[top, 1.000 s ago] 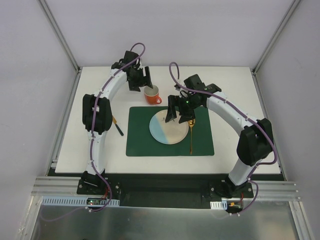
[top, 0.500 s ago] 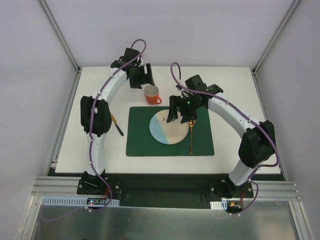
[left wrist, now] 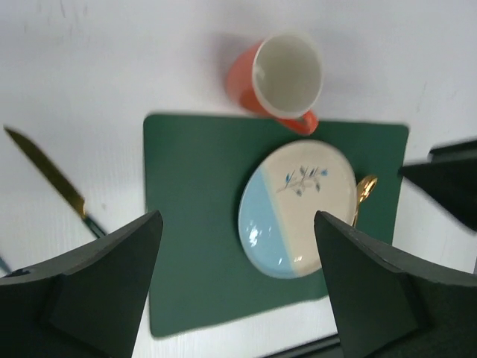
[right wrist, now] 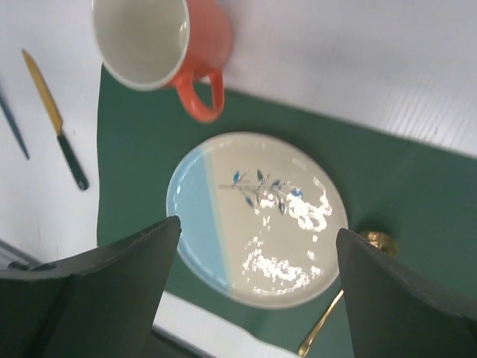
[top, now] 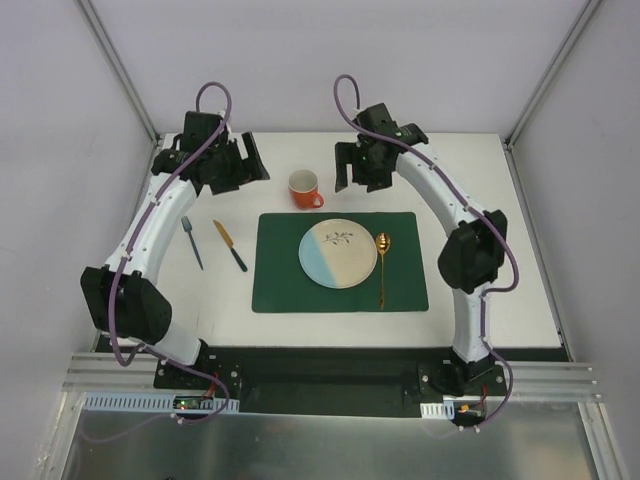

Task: Set the dinner table for one person
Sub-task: Pick up the cup at the center of the board.

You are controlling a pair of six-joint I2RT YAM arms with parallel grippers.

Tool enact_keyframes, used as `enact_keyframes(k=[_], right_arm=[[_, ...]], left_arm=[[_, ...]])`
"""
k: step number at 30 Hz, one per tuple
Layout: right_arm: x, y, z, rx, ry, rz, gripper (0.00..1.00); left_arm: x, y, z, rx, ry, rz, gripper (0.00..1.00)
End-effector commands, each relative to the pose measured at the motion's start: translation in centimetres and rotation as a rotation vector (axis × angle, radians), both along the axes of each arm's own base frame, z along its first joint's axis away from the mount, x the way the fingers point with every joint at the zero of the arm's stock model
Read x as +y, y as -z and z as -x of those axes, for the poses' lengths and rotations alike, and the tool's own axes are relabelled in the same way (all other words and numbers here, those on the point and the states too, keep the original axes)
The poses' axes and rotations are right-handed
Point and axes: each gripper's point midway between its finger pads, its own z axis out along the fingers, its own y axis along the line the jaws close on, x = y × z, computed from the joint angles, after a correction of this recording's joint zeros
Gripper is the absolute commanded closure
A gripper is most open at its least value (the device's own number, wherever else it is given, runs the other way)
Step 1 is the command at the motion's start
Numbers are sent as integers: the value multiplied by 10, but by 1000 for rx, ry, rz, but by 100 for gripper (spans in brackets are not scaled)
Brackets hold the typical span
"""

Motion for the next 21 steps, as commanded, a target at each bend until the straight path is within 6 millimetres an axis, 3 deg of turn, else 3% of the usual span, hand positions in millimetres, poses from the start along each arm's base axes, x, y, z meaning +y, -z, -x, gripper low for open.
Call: enact_keyframes(k=[1, 2, 5, 7, 9, 15, 21], right_arm=[[4, -3, -27, -50, -20, 117, 11], [8, -1, -29, -51, -26, 118, 11], [17, 15, -39, -46, -36, 123, 11], [34, 13, -43, -68, -66, 37, 11], [58, 17, -45, -89, -109, -76, 10], [100, -6, -64, -206, -167, -249, 10], [120, -25, -79, -299, -212, -336, 8]], left_arm=[[1, 36, 49, 136, -29, 32, 17], [0, 30, 59, 122, -21, 49, 17], [3, 37, 80, 136, -7, 43, 17], [7, 49, 94, 160, -7, 35, 17], [11, 47, 105, 143, -1, 22, 17], [13, 50, 122, 152, 11, 25, 17], [14, 57, 129, 172, -8, 32, 17]])
